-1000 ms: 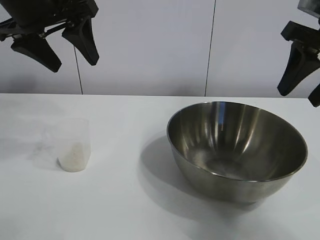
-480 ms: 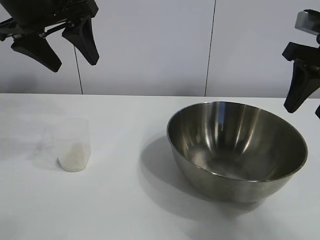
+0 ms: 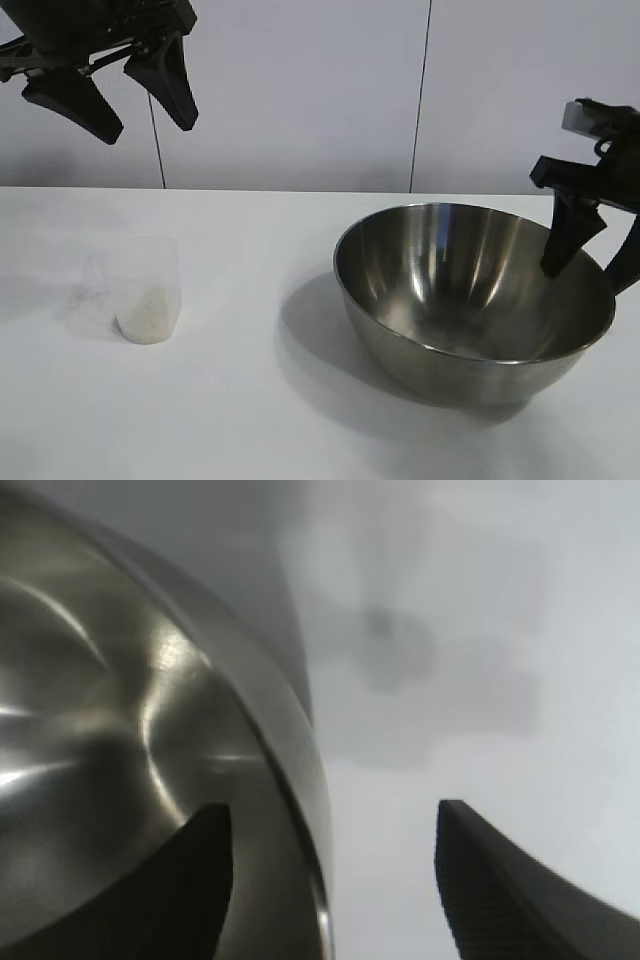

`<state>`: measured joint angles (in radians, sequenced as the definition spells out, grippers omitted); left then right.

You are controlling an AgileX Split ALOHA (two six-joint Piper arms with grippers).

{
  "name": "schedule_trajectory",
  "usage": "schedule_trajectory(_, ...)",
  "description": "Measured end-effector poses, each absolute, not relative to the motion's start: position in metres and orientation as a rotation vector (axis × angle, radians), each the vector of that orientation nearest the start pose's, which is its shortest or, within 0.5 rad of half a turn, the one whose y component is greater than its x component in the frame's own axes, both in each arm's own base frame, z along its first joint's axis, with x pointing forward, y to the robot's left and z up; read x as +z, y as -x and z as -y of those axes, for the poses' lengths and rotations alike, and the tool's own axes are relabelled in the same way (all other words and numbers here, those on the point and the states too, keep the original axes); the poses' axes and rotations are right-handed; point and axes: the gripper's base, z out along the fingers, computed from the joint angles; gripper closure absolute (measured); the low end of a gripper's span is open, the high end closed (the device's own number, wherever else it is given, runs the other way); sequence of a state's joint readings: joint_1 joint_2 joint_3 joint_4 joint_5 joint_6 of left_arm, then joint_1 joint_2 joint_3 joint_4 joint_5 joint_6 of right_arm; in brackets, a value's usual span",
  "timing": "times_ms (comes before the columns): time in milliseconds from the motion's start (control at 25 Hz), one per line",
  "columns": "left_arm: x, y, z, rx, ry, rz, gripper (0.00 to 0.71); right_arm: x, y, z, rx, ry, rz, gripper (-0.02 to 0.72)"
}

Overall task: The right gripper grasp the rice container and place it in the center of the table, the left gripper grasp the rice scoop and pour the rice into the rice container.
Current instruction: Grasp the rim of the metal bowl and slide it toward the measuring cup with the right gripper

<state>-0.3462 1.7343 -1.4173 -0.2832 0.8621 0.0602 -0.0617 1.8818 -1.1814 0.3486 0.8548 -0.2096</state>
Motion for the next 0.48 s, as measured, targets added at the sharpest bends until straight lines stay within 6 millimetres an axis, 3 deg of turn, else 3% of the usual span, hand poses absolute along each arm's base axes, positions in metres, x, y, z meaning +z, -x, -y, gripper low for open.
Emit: schedule_trajectory(480,0.2815,-0.3469,0.1457,-0.438,-0.365,-2.649,0.177,0.154,-0.3596,-0.0034,0.424,-0.138,-2.958,0.416)
